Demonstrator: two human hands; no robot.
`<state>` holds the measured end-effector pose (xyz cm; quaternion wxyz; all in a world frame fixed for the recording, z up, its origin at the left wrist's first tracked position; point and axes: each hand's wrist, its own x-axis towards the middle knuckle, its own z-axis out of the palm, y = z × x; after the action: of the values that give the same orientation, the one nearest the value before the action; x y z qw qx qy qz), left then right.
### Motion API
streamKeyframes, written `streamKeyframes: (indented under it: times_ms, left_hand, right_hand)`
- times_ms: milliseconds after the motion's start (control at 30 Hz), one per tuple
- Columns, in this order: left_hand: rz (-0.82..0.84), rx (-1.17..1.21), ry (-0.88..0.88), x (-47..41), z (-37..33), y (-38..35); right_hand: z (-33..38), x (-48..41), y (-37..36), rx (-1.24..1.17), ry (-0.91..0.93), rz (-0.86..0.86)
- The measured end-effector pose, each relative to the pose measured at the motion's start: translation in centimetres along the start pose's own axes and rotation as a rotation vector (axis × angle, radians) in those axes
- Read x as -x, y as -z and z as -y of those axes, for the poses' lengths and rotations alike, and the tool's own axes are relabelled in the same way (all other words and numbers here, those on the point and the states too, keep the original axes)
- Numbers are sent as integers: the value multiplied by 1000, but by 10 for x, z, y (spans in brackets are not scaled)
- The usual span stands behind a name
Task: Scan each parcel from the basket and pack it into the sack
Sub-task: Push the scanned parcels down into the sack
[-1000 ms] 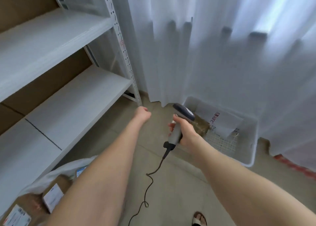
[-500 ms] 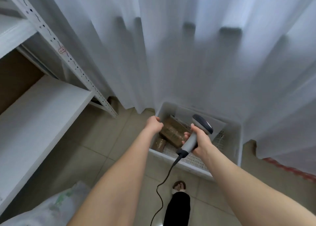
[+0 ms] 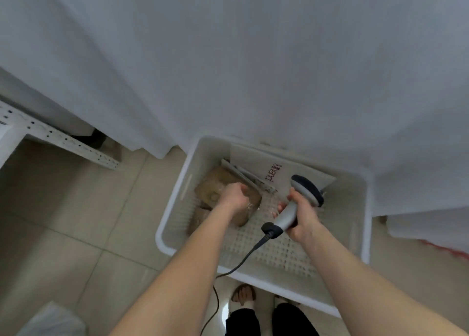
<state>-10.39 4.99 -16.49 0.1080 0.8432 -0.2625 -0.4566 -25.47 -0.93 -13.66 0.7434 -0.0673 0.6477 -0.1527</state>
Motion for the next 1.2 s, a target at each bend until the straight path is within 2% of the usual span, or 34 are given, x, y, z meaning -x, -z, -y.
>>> streamKeyframes:
  times_ms: [100,233,367,600,700,800,900,1033,1200]
  left_hand:
    - [20,-86,-70,-56,-3,-47]
    - [55,-419,-236,-130,-8,-103]
    - [66,-659,-293,-193,-13,-151]
    - [114,-1037,-343,-265,-4,-208]
    - [83,-1068,-348,-261,-3,-211]
    - [-28,-926,-433,-241,-12,-195]
    - [-115,-424,-464,-208,-28,-160]
    - [-185,210,-304,-144,-56,-102]
    - [-150,517,-136,-52,-71,-24]
  right_hand:
    - [0,-69,23,-3,-1,-45]
    - [0,-154,63,-33,-11,-98]
    - [-7,-219,90,-88,-48,-93]
    - [-19,-289,105,-159,-70,-7]
    - [-20,-291,108,-164,-61,1]
    - [-15,-267,109,-173,-48,-19]
    - [-7,-227,105,-163,-26,-45]
    - [4,-155,91,-119,19,-59]
    - [23,-48,57,-51,128,-80]
